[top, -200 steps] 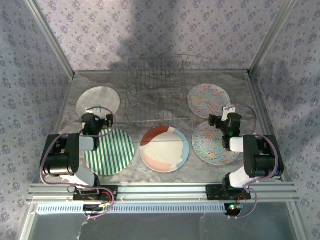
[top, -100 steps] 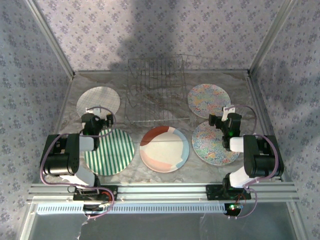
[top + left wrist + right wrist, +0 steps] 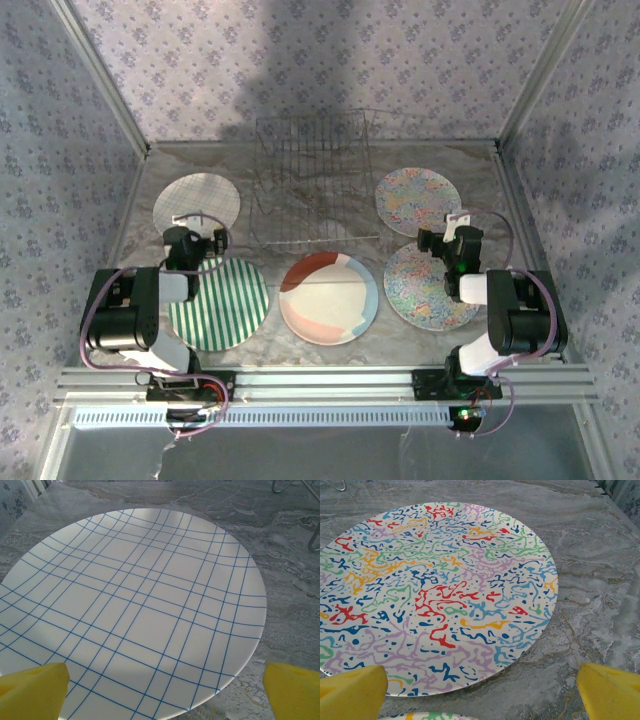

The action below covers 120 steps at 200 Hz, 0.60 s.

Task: Load the plates into the dish rack

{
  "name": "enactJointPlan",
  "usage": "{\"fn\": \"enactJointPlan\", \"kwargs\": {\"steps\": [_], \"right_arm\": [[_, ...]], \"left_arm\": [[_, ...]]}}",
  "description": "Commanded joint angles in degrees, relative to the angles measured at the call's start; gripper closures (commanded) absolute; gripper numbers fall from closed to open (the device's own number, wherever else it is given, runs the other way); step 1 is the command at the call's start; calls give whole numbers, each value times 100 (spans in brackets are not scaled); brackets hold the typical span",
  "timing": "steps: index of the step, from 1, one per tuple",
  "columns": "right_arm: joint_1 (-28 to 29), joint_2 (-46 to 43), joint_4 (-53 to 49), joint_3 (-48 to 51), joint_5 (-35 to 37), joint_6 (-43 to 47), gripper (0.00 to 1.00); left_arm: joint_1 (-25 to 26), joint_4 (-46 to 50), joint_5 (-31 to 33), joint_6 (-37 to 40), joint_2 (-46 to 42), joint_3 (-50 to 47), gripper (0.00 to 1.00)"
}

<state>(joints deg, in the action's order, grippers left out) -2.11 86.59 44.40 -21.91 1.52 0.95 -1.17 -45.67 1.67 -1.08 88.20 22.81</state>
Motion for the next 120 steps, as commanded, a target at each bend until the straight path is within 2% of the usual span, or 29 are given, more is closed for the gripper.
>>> {"fn": "enactJointPlan", "kwargs": {"steps": [1,13,22,31,50,74,86,99,120], "right_arm": [[-30,45,7,-103,-86,26,1],[-32,28,44,-82,-102,28,1],[-87,-79,-194,-179,-237,19,0],[-120,-363,-854,-403,-362,11,0],[-210,-1005,-2342,-973,-658,-139,0],[-173,-1927,-3401,-1390,-1035,-516,0],[-87,-2299,-4291,-1855,-1131,-795,1],[73,-2529,-5286,-2488,-1228,-872,1],[635,-2819,-6234,-3276,-769,-945,1]], "left_arm": [[-43,-54,-135,-41,-17,119,1],[-13,123,228,-129,-114,180,1],[-14,809,543,-248,-432,381,1],[-8,1619,855,-350,-799,699,0],[-15,3200,1114,-809,-1613,1415,0],[-13,4922,1070,-1758,-2545,2149,1],[-11,5557,828,-1978,-2943,2391,1],[-14,6303,852,-2351,-3301,2687,1],[-19,7409,760,-2810,-3799,3077,1]]}}
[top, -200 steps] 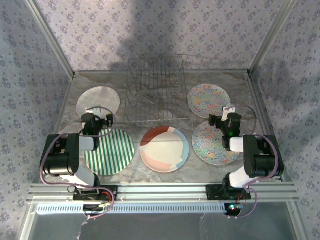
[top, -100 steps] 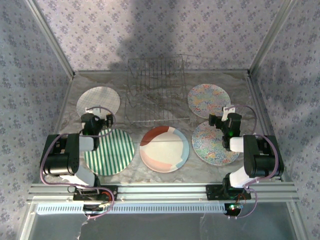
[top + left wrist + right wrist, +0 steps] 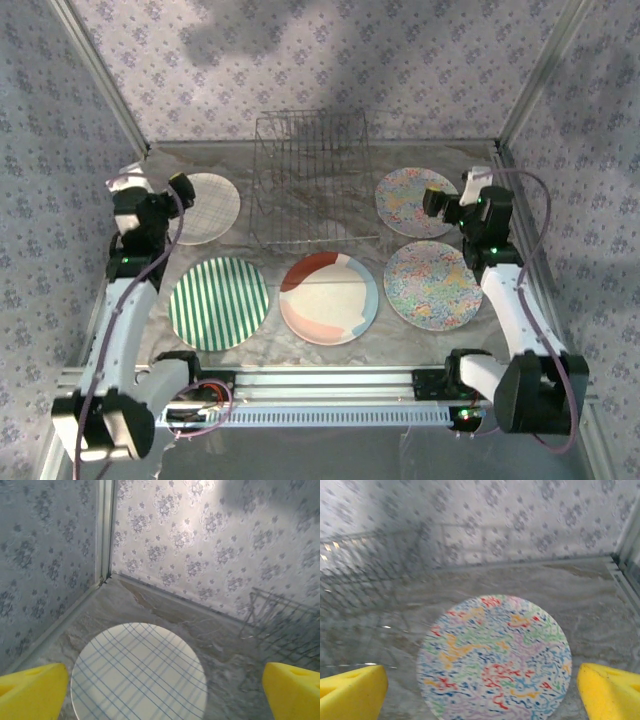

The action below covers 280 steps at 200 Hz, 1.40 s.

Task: Load the plates into the dish rack

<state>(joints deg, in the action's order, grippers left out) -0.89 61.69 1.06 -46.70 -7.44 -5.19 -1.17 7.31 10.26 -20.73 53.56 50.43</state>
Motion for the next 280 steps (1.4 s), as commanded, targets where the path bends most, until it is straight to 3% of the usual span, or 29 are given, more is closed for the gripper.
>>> {"fn": "enactJointPlan", "kwargs": {"steps": [1,15,58,84,118,154,225,280], "right_arm": [[542,-345,-1921,-824,154,-341,1],[1080,-489,-2102,-1167,724,-657,1],[2761,334,-2698,-2723,899,-1166,1],[3695,1423,-2864,-3505,980,-1343,1],[4269,2446,-3079,-4201,941,-1470,1],[4363,2887,-3112,-4304,727,-1505,1],[3992,3086,-3007,-4070,67,-1476,1],[3671,3113,-2968,-4014,-497,-1366,0]], "left_arm": [[-17,2144,-110,-863,-354,316,1],[-24,2556,-257,-1152,-671,377,1],[-153,3408,-378,-2838,-1443,184,1],[-393,3405,-732,-3526,-1510,-112,1],[-1105,2861,-1495,-3779,-1207,-447,1],[-1837,2279,-2402,-3763,-373,-533,1],[-1869,704,-2554,-3715,995,-911,1],[-1858,-32,-3174,-3644,2268,-665,1]]}}
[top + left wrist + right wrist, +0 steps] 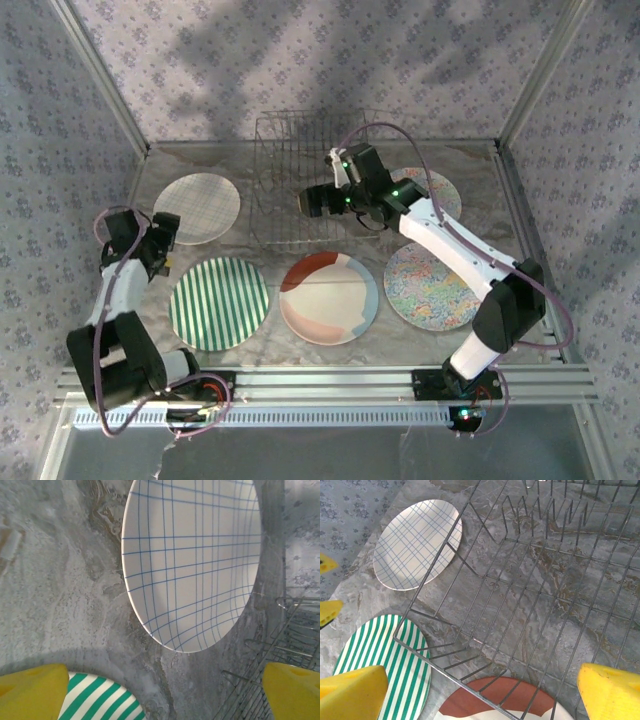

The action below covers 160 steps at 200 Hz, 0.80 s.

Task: Load the plates into the dish rack

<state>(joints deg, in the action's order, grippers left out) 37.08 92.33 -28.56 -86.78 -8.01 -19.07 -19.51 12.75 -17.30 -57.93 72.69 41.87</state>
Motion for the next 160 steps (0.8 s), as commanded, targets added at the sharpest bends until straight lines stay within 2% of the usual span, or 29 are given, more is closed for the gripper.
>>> {"fn": "enactJointPlan", "kwargs": {"steps": [1,31,91,160], "right_arm": [[-133,44,-4,-1,-448,20,0],[-261,65,81,38,-708,-4,0],[-358,84,69,131,-793,32,0],[-445,44,166,280,-814,-28,0]], "left_arm": [[-21,-587,-430,74,375,196,2],[7,-1102,-534,-93,882,160,9],[232,-1374,-309,-186,1538,480,12],[359,-1532,-63,-490,1586,236,14]]}}
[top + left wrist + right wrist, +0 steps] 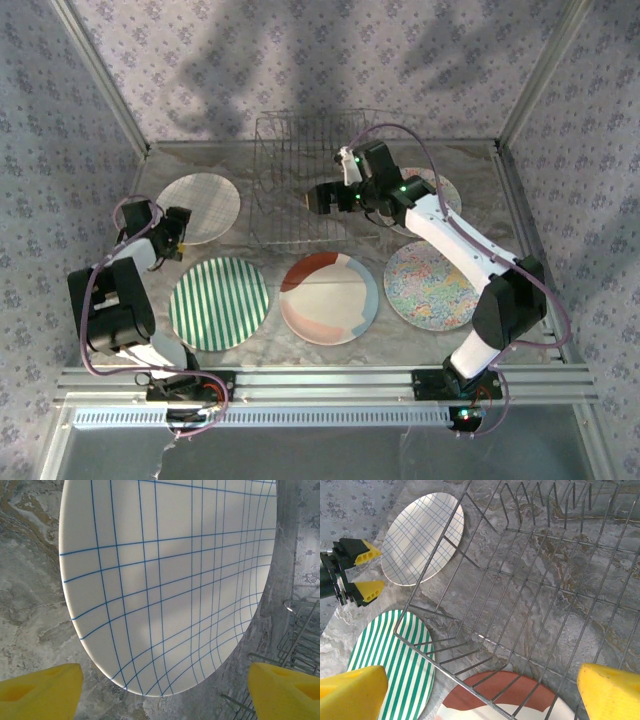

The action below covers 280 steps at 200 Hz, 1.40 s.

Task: Load the plates into the dish rack

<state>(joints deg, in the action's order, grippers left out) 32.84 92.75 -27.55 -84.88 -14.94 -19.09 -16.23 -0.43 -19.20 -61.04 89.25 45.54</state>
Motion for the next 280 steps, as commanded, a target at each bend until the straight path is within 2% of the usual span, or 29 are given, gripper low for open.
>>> {"fn": "enactJointPlan", "kwargs": {"steps": [1,34,77,182,262,280], "right_arm": [[-22,4,66,92,-122,-25,0],[-38,-5,-37,91,-209,141,0],[-44,-63,-72,117,-264,222,0],[-99,-31,-68,86,-352,145,0],[-108,-16,-84,101,-334,160,0],[-117,-4,-82,103,-335,172,0]], "left_arm": [[32,-213,127,-180,-64,-132,14],[66,-149,108,-211,-56,-143,14],[111,42,398,-198,-365,-269,14],[158,167,412,-257,146,105,16],[229,52,515,-382,330,130,19],[260,-51,549,-441,367,91,22]]}}
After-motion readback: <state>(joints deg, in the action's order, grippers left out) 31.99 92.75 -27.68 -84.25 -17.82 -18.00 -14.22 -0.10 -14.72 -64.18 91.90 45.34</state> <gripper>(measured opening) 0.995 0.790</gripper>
